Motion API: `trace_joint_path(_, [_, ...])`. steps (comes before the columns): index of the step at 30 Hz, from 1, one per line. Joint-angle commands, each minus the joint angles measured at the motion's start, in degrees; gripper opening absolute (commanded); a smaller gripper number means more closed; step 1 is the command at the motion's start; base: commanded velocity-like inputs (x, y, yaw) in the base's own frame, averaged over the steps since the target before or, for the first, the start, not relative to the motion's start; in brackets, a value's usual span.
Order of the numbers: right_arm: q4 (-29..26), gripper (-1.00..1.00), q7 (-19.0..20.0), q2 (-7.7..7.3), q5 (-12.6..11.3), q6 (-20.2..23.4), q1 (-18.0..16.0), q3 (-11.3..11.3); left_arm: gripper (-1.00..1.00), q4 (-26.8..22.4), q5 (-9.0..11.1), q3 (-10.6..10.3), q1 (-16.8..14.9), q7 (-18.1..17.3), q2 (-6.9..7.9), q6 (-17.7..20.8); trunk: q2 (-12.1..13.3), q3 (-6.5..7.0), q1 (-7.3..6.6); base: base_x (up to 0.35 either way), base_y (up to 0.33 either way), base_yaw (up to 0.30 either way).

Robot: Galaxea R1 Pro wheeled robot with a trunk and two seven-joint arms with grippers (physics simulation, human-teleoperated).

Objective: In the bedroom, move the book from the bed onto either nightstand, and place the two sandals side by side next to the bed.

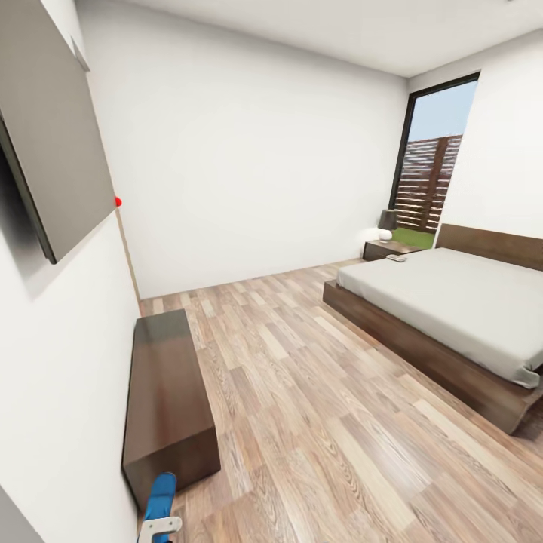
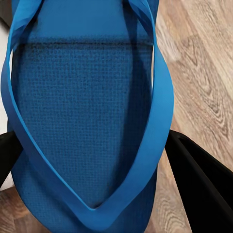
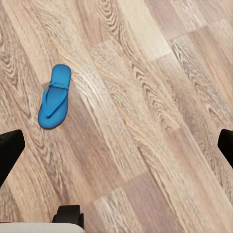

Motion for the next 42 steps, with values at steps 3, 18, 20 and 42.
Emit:
trace_joint_path(3, [-0.04,1.00,0.41,0.05,0.58,-0.15,0.00,-0.29,-1.00,0.00,0.37,-0.50,-0.02,0.17,0.03,-0.14,-0.03,-0.05,0.01,0.158,0.003,-0.001])
trace_joint_path(18, [-0.04,1.00,0.41,0.05,0.58,-0.15,0.00,-0.29,-1.00,0.05,0.34,-0.50,-0.02,0.17,-0.02,-0.71,-0.03,-0.05,0.01,0.061,0.011,0.000])
trace_joint_path(20, [-0.05,1.00,0.41,0.05,0.59,-0.15,0.00,-0.29,-1.00,0.07,0.31,-0.50,-0.02,0.17,-0.03,-0.86,-0.03,-0.05,0.01,0.031,0.013,0.000])
trace_joint_path(42, [-0.02,1.00,0.41,0.05,0.60,-0.15,0.00,-0.29,-1.00,0.17,0.28,-0.55,-0.02,0.17,-0.04,-1.19,-0.03,-0.05,0.01,0.143,0.022,0.000])
